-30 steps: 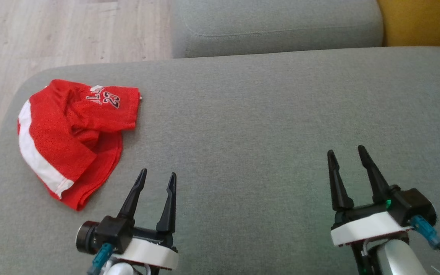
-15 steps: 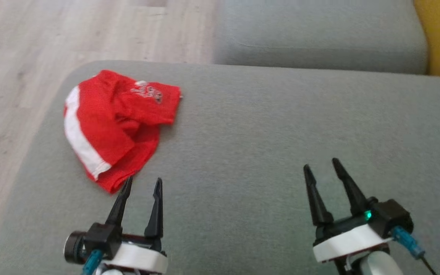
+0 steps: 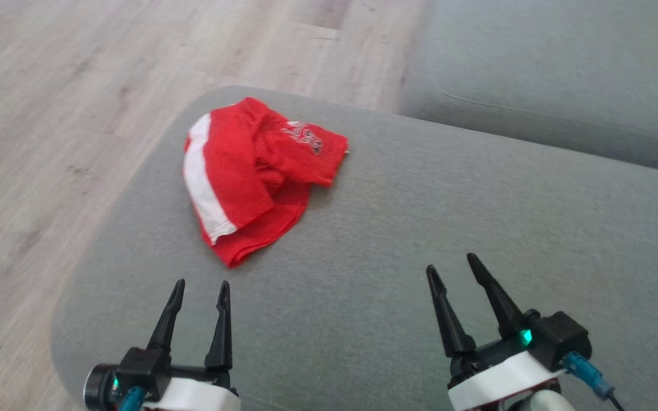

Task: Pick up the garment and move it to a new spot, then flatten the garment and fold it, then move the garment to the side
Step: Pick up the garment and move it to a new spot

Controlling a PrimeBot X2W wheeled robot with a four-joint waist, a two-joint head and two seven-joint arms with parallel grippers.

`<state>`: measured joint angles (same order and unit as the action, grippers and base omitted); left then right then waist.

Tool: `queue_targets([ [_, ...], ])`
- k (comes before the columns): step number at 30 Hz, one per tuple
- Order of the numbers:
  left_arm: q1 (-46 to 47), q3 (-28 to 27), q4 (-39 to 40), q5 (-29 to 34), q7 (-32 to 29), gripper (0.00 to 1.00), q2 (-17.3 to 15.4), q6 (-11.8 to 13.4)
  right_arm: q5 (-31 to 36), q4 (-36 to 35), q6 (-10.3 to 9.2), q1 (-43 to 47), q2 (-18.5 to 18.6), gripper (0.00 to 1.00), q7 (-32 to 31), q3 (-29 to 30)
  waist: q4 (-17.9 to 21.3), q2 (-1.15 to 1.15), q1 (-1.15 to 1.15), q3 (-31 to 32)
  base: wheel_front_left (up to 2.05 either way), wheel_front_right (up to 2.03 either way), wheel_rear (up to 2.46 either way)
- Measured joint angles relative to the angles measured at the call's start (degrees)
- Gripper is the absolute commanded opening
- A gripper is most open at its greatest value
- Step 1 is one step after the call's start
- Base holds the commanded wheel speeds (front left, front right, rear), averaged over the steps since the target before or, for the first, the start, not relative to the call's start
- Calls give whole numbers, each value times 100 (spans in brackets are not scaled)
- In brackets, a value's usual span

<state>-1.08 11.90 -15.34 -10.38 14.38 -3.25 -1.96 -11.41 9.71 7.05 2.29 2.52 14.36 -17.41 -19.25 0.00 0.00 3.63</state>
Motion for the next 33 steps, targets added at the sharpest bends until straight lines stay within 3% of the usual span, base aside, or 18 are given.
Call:
queue_targets([
  [10, -57, -79, 44, 35, 0, 100, -10, 0, -31, -42, 1, 9, -1, 100, 0, -120, -539, 0, 0, 79, 0, 0, 0],
  [16, -44, -100, 60, 100, 0, 100, -94, -19, -58, -40, 1, 7, -1, 100, 0, -163, -504, 0, 0, -15, 0, 0, 0],
  [19, 143, -67, -51, 135, -58, 100, -227, -190, 22, -38, 1, -24, 0, 100, 0, -175, -406, 0, 0, -148, 0, 0, 0],
  [25, 1882, 130, -413, -343, -942, 100, -615, -515, 257, -40, 1, -398, 3, 100, 0, -151, -122, 0, 1, -621, 0, 0, 0],
  [29, 3422, 531, -892, -877, -1789, 100, -991, -520, 380, -36, 1, -732, 14, 100, 0, -163, 93, 0, 2, -997, 0, 0, 0],
  [33, 4256, 944, -1341, -1365, -2399, 100, -1358, -563, 445, -34, 1, -935, 18, 100, 1, -272, 305, 0, 3, -1249, 0, 0, 0],
])
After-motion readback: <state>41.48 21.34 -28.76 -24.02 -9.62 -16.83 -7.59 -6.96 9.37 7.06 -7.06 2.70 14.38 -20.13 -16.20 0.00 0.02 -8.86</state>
